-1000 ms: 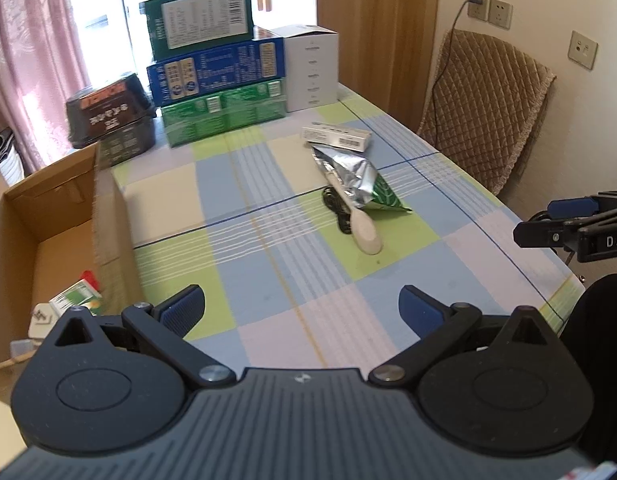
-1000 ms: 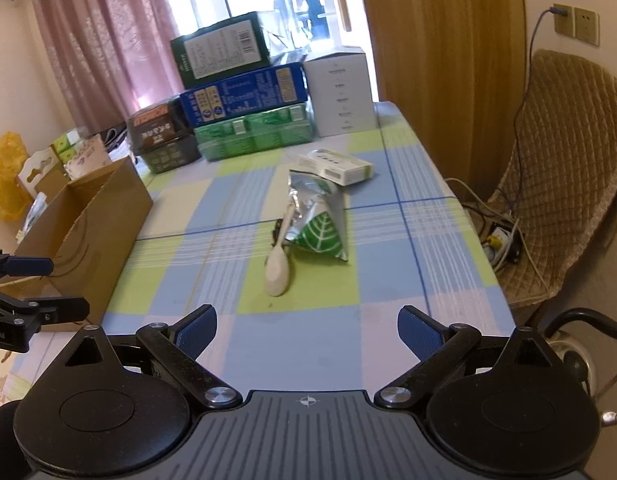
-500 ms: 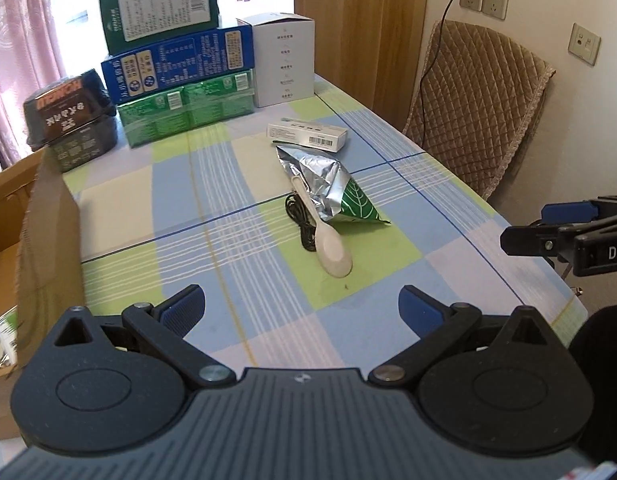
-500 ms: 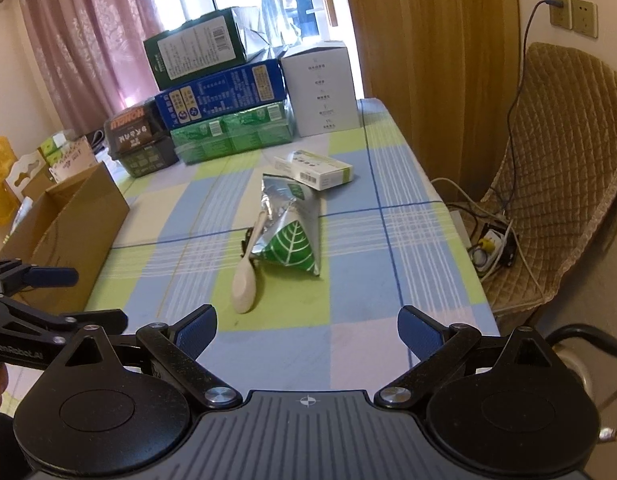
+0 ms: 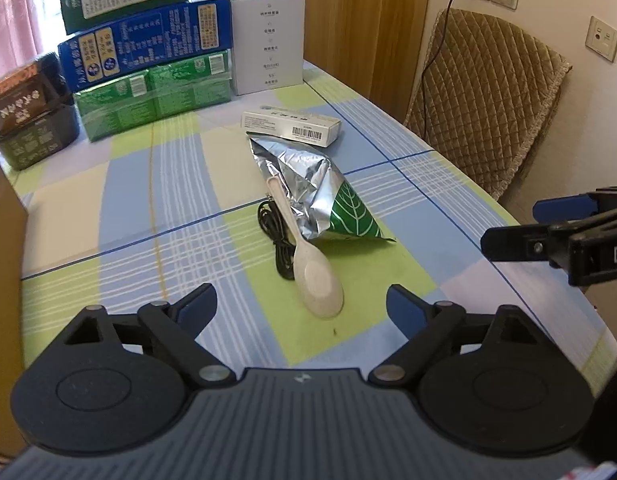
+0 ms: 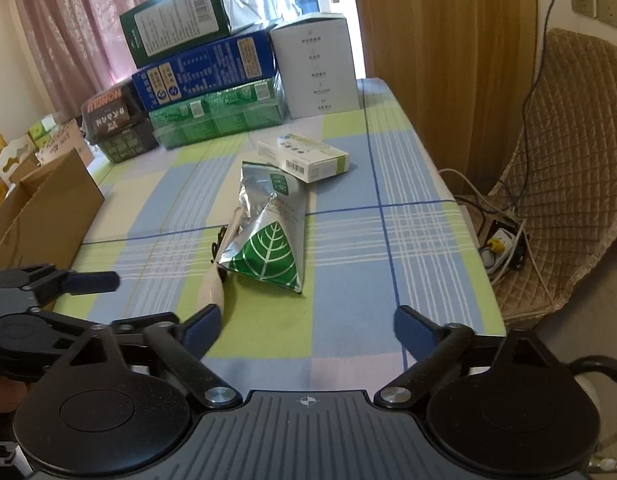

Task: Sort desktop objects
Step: 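Withdraw both tools back over the table toward the spoon and cable, then grasp the white spoon with left tool while right tool grasps black cable, then carry spoon and cable into the cardboard box and open both tools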

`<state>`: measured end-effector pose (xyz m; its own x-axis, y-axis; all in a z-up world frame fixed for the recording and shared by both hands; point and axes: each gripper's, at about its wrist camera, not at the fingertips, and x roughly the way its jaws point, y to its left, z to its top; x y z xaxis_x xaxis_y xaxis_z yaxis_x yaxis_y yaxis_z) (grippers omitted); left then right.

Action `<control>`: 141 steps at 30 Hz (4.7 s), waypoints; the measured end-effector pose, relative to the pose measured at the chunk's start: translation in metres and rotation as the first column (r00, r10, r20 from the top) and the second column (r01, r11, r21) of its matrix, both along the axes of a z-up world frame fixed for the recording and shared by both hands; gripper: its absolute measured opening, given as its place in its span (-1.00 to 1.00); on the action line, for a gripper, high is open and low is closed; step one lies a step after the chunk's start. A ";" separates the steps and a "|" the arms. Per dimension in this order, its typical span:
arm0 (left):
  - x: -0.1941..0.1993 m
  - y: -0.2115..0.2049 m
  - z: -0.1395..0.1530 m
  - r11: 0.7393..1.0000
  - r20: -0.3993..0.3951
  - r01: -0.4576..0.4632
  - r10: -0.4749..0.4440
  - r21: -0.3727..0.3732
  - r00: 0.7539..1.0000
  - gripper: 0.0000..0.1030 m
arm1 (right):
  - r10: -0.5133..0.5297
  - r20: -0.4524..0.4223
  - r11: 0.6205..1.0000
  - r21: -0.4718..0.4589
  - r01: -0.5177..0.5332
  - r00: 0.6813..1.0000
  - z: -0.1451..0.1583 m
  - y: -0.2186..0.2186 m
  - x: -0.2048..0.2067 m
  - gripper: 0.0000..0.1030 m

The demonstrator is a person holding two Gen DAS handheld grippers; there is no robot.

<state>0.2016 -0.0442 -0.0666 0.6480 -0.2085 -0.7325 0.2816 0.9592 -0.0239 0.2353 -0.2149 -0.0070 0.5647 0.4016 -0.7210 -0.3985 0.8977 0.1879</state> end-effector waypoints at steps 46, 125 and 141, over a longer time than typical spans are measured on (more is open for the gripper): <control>0.018 0.083 -0.052 0.984 -0.039 -0.179 0.179 -0.007 0.983 -0.35 | 0.174 -0.030 0.985 0.016 -0.173 0.984 -0.073 0.114 0.039 0.02; -0.051 0.052 -0.048 0.995 -0.063 -0.103 0.104 0.013 0.993 -0.93 | 0.101 0.007 0.994 -0.039 -0.100 0.995 -0.071 0.071 -0.086 -0.45; -0.056 0.054 -0.041 0.994 -0.039 -0.110 0.110 0.004 0.993 -0.93 | 0.130 0.076 0.986 -0.112 -0.121 0.989 -0.068 0.080 -0.094 -0.68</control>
